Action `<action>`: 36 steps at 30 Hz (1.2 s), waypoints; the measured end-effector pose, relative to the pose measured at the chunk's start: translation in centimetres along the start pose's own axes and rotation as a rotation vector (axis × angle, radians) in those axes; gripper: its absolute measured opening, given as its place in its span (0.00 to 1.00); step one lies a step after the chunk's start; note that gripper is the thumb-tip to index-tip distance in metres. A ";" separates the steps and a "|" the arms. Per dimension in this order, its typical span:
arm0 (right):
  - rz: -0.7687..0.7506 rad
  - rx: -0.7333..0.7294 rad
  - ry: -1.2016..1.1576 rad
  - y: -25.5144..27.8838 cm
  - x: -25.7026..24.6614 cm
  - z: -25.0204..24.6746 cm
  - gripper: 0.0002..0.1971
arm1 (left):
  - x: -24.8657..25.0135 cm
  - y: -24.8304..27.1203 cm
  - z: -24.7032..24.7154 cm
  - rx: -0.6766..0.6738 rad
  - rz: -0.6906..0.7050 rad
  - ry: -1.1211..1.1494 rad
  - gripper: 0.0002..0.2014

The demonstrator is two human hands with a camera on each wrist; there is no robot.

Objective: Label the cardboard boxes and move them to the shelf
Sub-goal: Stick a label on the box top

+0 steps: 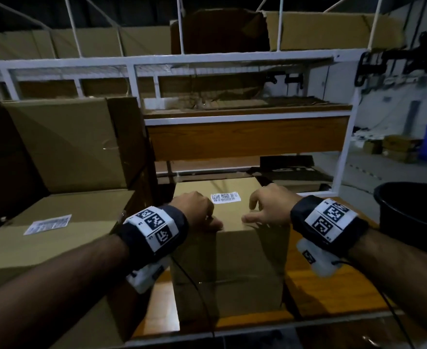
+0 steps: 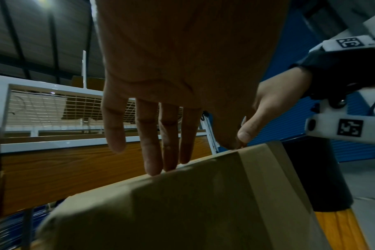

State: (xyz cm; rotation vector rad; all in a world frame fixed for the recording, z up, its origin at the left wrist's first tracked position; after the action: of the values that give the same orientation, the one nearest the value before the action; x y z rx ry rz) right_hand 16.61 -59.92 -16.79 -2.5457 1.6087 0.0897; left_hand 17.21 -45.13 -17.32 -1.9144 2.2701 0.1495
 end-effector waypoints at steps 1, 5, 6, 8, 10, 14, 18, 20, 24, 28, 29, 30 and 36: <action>0.008 -0.017 -0.019 -0.4 0.2 0.1 0.24 | 0.0 -0.3 0.0 -0.003 0.012 0.018 0.22; 0.017 -0.075 -0.022 -1.6 0.7 0.6 0.24 | 0.0 -1.4 0.2 -0.054 0.071 0.044 0.16; 0.020 -0.092 -0.024 -1.9 0.9 0.7 0.24 | 0.1 -1.6 0.2 -0.072 0.086 0.037 0.16; 0.017 -0.128 -0.031 -2.4 1.2 0.9 0.23 | 0.1 -1.9 0.2 -0.107 0.106 0.032 0.17; 0.002 -0.162 -0.047 -2.8 1.2 0.8 0.23 | 0.1 -2.1 0.2 -0.135 0.124 0.025 0.17; -0.039 -0.240 -0.042 -3.9 1.2 0.3 0.19 | 0.0 -2.3 0.1 -0.175 0.131 0.019 0.18; -0.066 -0.293 -0.036 -5.2 1.6 0.4 0.16 | -1.2 -3.3 0.4 -0.188 0.048 0.077 0.24; -0.082 -0.259 -0.025 -5.9 1.9 0.4 0.16 | -1.9 -3.8 0.6 -0.183 -0.003 0.096 0.31; -0.117 -0.163 0.009 -7.7 2.5 -0.1 0.16 | -2.5 -4.9 0.7 -0.150 -0.060 0.120 0.40; -0.115 -0.090 -0.029 -9.7 3.4 -0.8 0.20 | -2.5 -5.4 1.9 -0.199 -0.070 0.168 0.44; -0.105 -0.090 -0.047 -10.0 3.7 -0.7 0.22 | -2.5 -5.4 2.5 -0.228 -0.072 0.187 0.44; -0.095 -0.097 -0.061 -10.4 4.0 -0.5 0.23 | -2.5 -5.4 3.1 -0.242 -0.070 0.196 0.44; -0.149 -0.094 -0.099 -11.4 4.4 0.4 0.19 | -2.5 -6.2 5.0 -0.186 -0.031 0.194 0.65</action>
State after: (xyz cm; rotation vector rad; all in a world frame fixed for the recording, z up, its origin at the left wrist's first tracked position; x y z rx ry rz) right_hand 28.78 -58.98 -16.80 -2.6755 1.4069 0.2774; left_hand 24.01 -42.83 -21.52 -2.1411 2.4244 0.1850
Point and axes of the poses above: each hand's wrist, its own y-axis away from the middle knuckle, its own z-axis out of the palm, x = y × z, the point moved 9 cm from there along -y, towards the middle knuckle, and after that the axes turned 13 degrees about -z, right-handed, at the moved point
